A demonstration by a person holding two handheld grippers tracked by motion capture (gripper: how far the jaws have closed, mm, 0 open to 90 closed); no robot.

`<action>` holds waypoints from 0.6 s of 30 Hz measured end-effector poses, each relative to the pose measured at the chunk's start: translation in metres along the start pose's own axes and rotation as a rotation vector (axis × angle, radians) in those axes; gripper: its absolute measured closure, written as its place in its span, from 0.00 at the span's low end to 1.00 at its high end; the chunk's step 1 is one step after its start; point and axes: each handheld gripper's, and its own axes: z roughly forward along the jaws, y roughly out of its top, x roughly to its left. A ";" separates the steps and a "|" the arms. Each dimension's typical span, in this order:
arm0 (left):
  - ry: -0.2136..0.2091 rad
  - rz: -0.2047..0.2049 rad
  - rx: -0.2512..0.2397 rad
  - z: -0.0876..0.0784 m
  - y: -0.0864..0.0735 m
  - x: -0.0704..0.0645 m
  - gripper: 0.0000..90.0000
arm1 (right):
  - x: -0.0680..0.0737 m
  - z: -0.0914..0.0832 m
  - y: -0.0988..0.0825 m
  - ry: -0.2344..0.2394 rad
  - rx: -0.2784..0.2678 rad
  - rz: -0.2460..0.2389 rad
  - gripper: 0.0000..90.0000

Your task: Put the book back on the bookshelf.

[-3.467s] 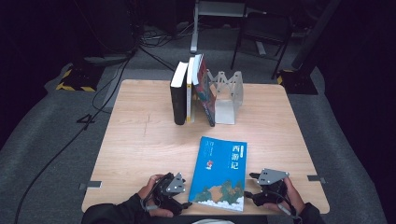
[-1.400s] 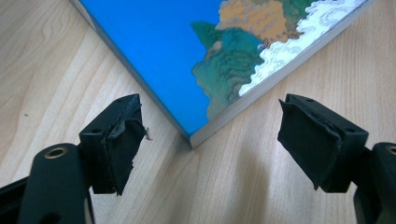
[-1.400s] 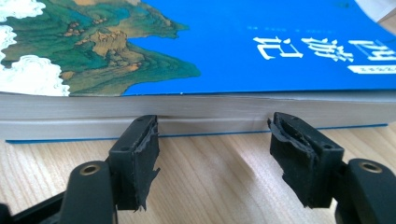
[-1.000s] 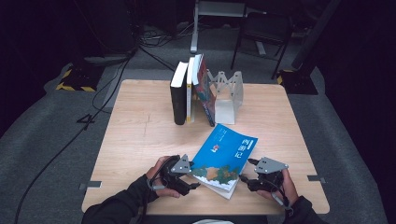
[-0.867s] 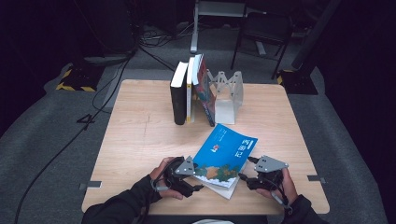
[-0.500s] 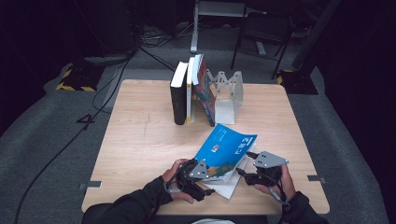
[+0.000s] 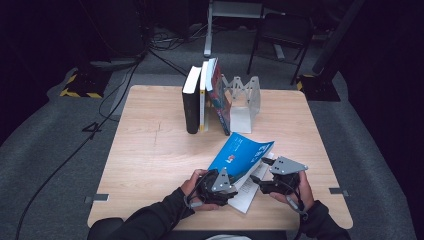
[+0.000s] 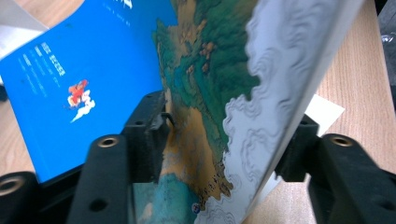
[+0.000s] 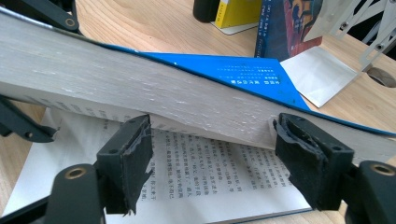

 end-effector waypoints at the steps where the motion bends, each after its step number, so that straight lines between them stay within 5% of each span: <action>1: 0.005 0.016 -0.002 -0.001 0.000 0.000 0.55 | 0.000 0.000 0.000 -0.001 0.002 -0.001 0.31; 8: 0.018 0.028 0.000 -0.008 -0.003 0.010 0.75 | 0.000 0.003 -0.003 -0.003 0.023 0.009 0.31; 18: 0.011 -0.003 -0.022 -0.017 -0.012 0.025 0.81 | 0.002 0.001 -0.009 0.029 0.012 -0.029 0.35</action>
